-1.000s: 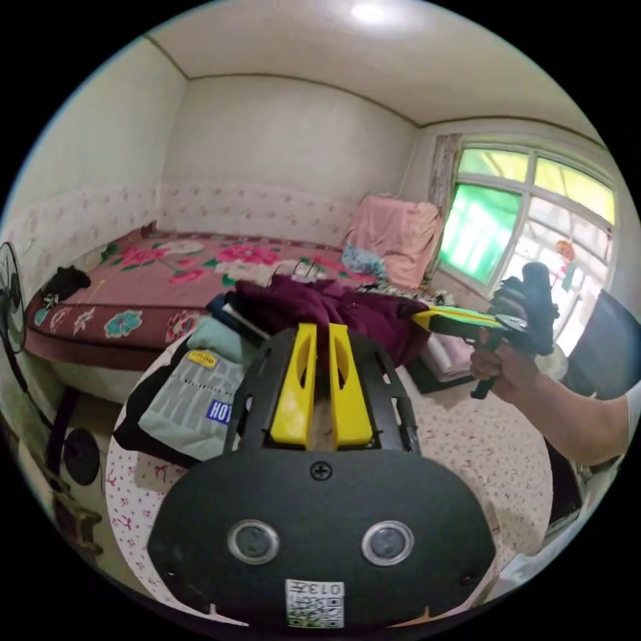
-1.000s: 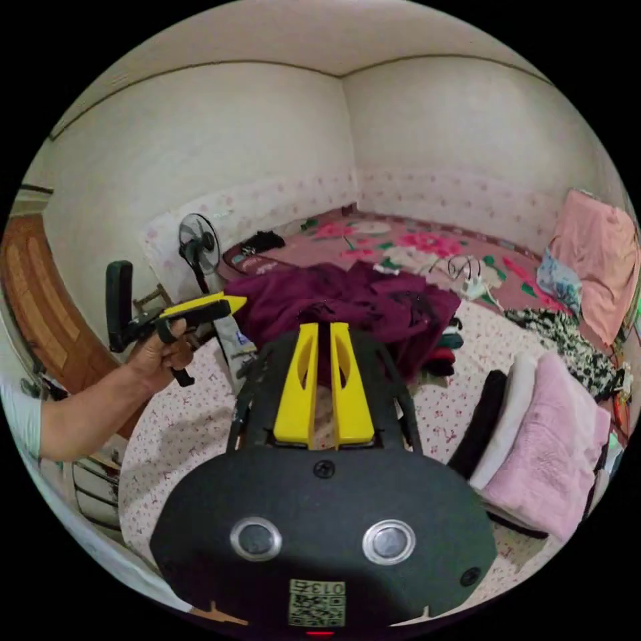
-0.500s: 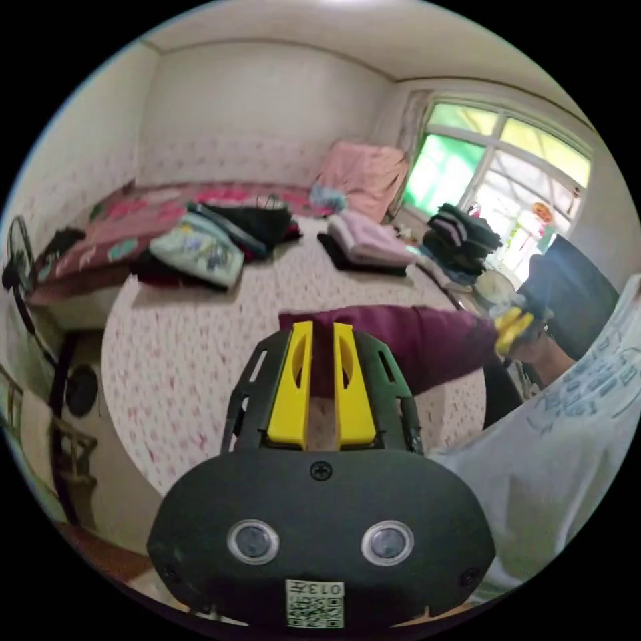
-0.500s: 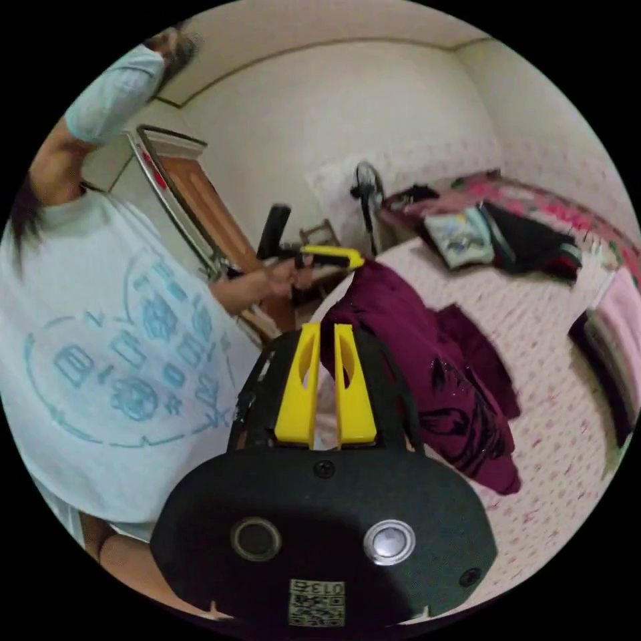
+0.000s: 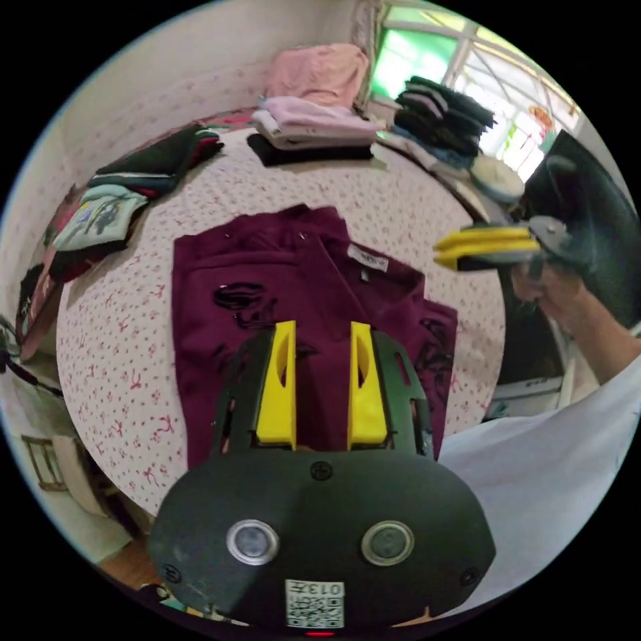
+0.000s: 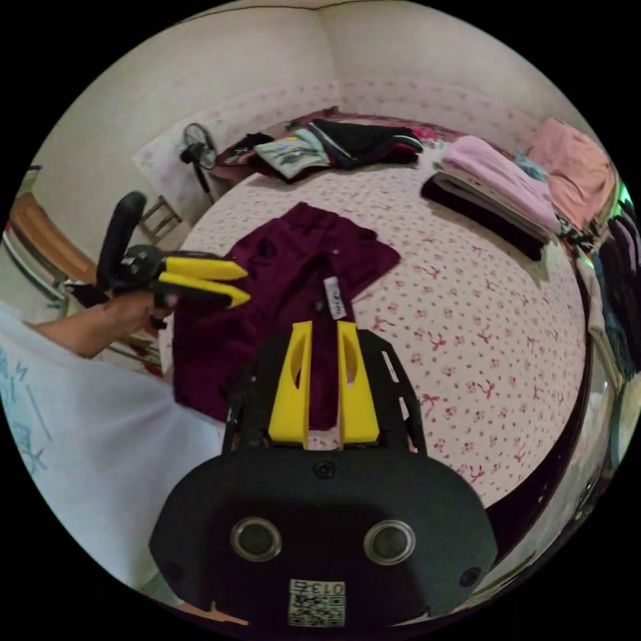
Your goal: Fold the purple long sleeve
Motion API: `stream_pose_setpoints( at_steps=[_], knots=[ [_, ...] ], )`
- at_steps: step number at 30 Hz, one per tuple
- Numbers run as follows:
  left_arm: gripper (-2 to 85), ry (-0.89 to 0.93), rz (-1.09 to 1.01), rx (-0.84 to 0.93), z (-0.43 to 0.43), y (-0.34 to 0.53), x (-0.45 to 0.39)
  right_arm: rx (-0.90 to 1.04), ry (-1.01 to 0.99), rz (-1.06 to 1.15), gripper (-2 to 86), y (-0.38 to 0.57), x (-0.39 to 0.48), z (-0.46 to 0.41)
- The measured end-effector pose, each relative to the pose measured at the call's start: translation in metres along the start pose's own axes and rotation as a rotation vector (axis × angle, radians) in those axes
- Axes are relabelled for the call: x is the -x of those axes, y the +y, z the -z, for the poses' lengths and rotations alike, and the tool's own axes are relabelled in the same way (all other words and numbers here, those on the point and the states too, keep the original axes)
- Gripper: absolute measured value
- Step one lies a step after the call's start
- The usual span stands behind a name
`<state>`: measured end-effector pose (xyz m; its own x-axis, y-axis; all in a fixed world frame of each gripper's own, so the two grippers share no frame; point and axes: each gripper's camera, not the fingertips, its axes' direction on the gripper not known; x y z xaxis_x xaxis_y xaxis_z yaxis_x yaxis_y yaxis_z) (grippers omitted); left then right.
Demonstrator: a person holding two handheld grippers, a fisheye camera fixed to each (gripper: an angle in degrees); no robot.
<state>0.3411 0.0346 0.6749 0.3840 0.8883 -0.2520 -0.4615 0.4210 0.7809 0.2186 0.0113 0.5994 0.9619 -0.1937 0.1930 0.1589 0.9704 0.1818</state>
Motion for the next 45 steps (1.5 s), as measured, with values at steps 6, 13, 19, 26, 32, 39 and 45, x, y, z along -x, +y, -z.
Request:
stream_pose_setpoints(
  at_steps=[6, 13, 19, 26, 32, 39, 45],
  knots=[
    [5.7, 0.053, -0.025, 0.066, -0.041, 0.003, -0.013, 0.147, 0.075, -0.105, 5.7, 0.002, -0.021, -0.063],
    [2.6, 0.096, 0.188, -0.143, 0.037, 0.074, 0.042, -0.055, -0.374, 0.049, 1.8, 0.005, 0.028, -0.027],
    [7.4, 0.106, 0.437, -0.318, 0.107, 0.191, 0.082, -0.011, -0.399, 0.238, 1.6, 0.017, 0.112, -0.048],
    [13.5, 0.139, 0.353, -0.121, 0.067, 0.192, 0.044, 0.152, -0.385, 0.562, 1.8, 0.029, 0.189, -0.090],
    [8.7, 0.187, 0.403, -0.040, 0.023, 0.192, 0.055, 0.201, -0.438, 0.598, 1.4, 0.021, 0.180, -0.076],
    [1.9, 0.109, 0.307, -0.050, 0.036, 0.204, 0.047, -0.135, -0.490, 0.216, 3.5, -0.024, 0.056, -0.013],
    [1.1, -0.120, 0.431, -0.239, 0.151, 0.252, 0.097, 0.052, -0.079, -0.051, 10.5, -0.062, -0.021, -0.048]
  ],
)
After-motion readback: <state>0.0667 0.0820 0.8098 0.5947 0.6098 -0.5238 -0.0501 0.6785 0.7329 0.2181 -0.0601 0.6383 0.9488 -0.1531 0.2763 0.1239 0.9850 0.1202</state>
